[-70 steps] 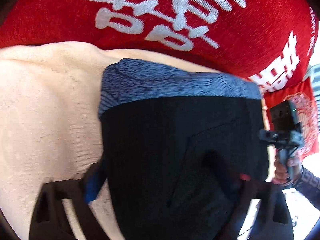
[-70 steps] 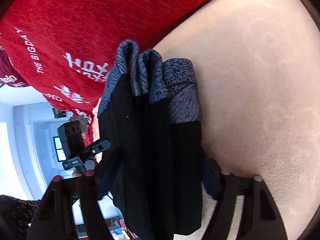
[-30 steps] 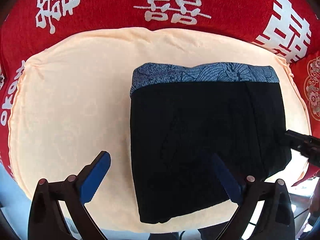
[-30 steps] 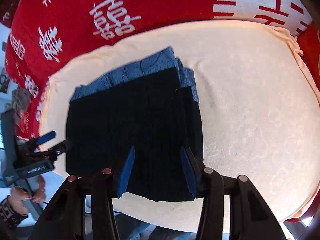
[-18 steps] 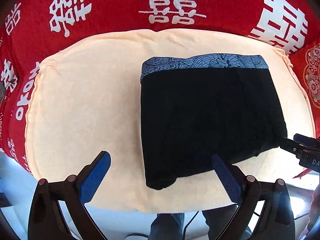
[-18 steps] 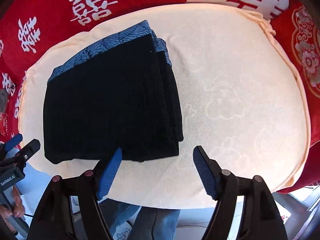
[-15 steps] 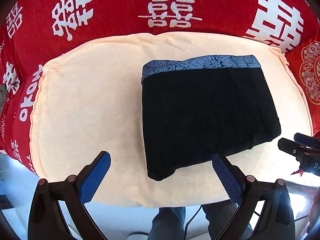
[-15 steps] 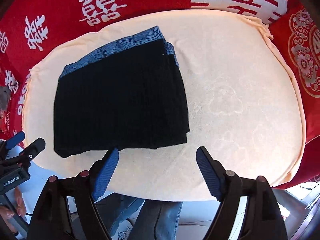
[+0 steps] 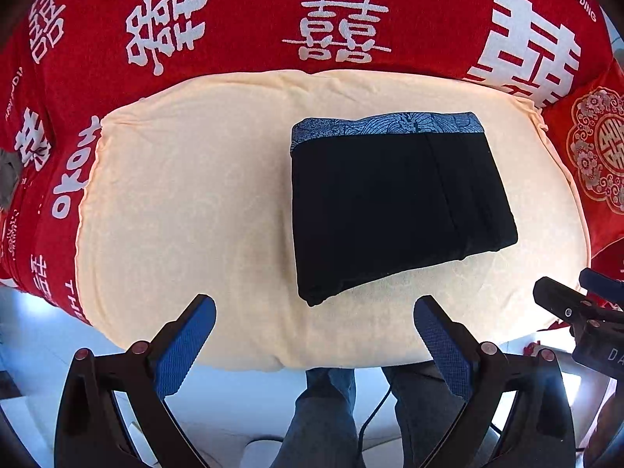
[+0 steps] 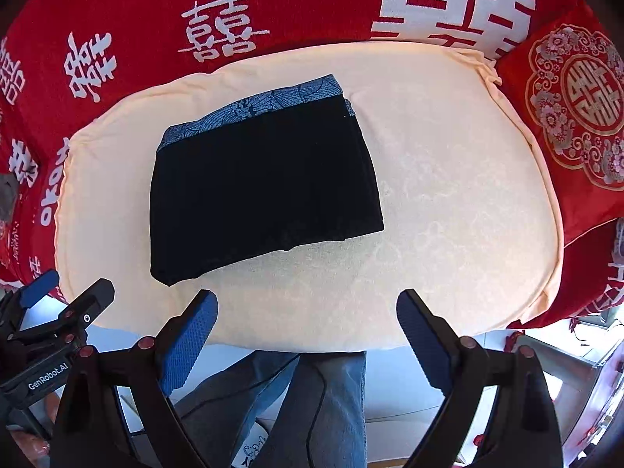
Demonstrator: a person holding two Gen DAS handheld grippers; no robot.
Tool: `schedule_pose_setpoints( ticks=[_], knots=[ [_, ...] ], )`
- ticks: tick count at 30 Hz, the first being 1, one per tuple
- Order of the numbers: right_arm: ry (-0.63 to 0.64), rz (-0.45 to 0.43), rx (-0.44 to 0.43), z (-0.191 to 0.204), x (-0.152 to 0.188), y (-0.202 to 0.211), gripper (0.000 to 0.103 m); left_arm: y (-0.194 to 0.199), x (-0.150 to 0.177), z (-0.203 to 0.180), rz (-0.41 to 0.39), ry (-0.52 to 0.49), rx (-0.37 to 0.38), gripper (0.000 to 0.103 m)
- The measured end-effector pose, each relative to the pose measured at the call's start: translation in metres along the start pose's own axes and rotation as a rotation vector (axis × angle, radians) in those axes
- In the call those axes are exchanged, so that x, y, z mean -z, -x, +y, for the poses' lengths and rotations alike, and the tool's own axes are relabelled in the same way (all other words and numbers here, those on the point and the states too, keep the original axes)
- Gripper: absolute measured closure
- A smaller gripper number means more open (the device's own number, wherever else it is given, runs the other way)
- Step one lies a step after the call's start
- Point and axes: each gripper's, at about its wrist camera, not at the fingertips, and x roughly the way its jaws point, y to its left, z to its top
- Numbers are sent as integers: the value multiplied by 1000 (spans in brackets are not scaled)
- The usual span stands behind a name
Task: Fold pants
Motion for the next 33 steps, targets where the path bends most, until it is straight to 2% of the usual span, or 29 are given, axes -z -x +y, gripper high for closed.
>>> schedule_pose_setpoints(
  ticks=[4, 13, 24, 33],
  knots=[
    [37, -4, 52, 10, 2, 9, 8, 6, 1, 5, 3, 2, 9, 1],
    [57, -8, 78, 14, -5, 20, 8, 20, -5, 4, -11, -3, 0, 1],
    [135, -12, 66, 11, -16, 27, 8, 22, -4, -24, 10, -16, -57, 1],
    [165, 10, 47, 0, -12, 20, 8, 26, 3, -37, 27, 37, -59, 1]
  ],
)
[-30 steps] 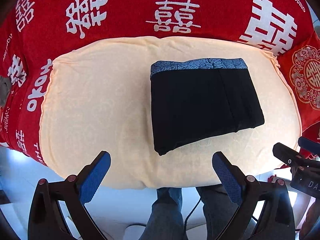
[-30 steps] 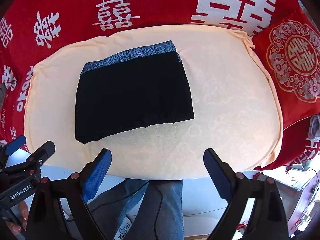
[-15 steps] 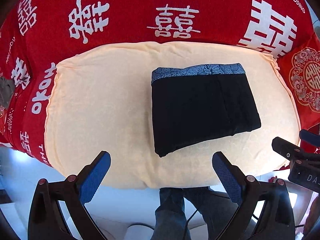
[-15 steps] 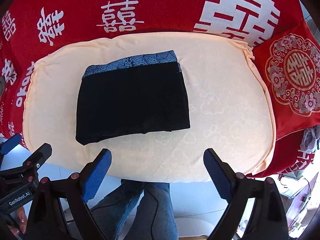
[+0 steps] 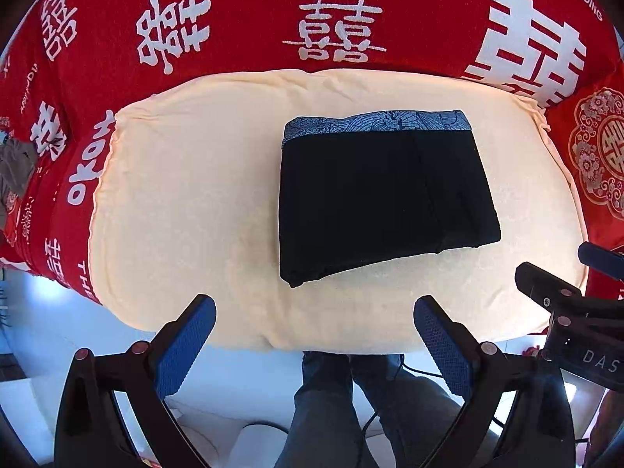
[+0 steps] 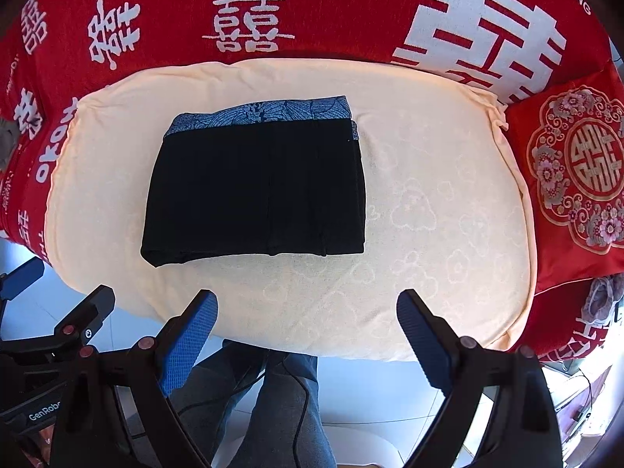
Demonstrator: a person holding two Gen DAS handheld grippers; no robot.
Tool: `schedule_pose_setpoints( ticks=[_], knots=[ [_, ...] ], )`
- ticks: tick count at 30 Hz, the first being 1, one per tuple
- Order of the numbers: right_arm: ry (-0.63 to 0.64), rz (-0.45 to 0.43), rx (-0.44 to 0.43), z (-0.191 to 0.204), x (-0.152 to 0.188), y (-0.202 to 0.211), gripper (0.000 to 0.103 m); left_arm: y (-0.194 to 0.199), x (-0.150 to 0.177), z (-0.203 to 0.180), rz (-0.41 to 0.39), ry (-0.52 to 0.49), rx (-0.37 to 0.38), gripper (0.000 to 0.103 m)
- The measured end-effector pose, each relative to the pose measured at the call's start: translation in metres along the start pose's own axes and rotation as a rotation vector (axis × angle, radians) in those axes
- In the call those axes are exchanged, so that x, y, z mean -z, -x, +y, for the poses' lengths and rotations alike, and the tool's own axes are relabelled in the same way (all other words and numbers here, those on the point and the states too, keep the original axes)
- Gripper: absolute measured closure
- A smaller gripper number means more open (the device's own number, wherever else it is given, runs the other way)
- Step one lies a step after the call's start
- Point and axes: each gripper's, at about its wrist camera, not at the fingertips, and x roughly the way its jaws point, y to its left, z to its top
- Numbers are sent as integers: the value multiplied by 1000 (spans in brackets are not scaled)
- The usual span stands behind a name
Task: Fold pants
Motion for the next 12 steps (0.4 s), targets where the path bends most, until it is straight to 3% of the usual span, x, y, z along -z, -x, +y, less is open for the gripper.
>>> schedule_pose_setpoints(
  ticks=[12],
  knots=[
    [4, 8, -12, -10, 5, -3, 8, 2, 4, -5, 8, 8, 20, 1]
  ],
)
